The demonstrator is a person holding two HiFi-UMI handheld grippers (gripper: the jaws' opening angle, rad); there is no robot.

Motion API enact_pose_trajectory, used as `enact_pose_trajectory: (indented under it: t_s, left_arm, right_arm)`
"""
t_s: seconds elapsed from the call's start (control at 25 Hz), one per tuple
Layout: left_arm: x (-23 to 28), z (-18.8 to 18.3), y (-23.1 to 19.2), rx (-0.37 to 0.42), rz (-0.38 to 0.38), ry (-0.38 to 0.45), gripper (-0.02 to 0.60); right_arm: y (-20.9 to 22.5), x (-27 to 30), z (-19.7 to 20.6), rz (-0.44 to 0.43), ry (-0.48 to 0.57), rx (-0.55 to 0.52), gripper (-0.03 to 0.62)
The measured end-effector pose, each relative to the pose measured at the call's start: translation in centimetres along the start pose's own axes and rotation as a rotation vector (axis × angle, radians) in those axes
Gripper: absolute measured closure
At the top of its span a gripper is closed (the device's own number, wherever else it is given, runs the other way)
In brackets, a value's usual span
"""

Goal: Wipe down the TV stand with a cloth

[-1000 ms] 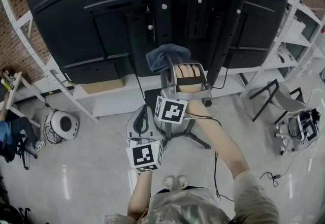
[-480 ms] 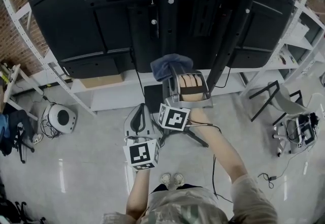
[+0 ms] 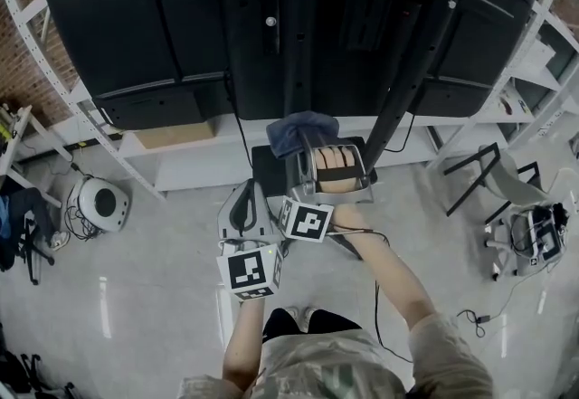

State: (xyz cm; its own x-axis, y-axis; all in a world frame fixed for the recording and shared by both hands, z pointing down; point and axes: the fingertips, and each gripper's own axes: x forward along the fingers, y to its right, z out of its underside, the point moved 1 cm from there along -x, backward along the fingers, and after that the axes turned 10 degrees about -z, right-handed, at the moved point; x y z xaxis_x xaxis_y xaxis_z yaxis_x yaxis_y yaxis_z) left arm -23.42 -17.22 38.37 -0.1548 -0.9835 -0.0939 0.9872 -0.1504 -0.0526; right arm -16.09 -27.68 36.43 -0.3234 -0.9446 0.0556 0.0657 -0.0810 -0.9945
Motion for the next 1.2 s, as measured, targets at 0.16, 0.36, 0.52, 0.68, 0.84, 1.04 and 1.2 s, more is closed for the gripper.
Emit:
enact_pose_trajectory:
  t_s: [0.16, 0.36, 0.52, 0.68, 0.84, 1.04, 1.2]
  left_arm:
    - [0.0, 3.3, 0.2, -0.006, -0.013, 0.009, 0.566]
    - [0.0, 8.7, -0.4, -0.001, -0.038, -0.001, 0.566]
    - [0.1, 12.9, -0.8, 0.01, -0.051, -0.011, 0.566]
    - [0.1, 16.6, -1.5, 0.009, -0.065, -0.025, 0.566]
    - [0.6, 19.6, -1.9, 0.011, -0.062, -0.025, 0.566]
    - [1.3, 22.9, -2.2, 0.012, -0.05, -0.032, 0.566]
    - [1.8, 24.3, -1.9, 0.017, -0.034, -0.032, 0.566]
  right_arm:
    - [-4.0, -0.1, 0.2, -0.028, 0.044, 0.056, 0.537]
    - [-9.7, 0.2, 1.1, -0.005, 0.06, 0.06, 0.537]
    - [-15.1, 0.3, 2.0, -0.014, 0.072, 0.057, 0.537]
    - [-21.0, 0.1, 2.5, -0.054, 0.079, 0.046, 0.537]
    - [-27.0, 0.2, 3.0, -0.107, 0.076, 0.021, 0.537]
    - [-33.1, 0.0, 3.6, -0.169, 0.065, -0.005, 0.537]
    - [-36.5, 0.2, 4.2, -0.206, 0.058, -0.028, 0.537]
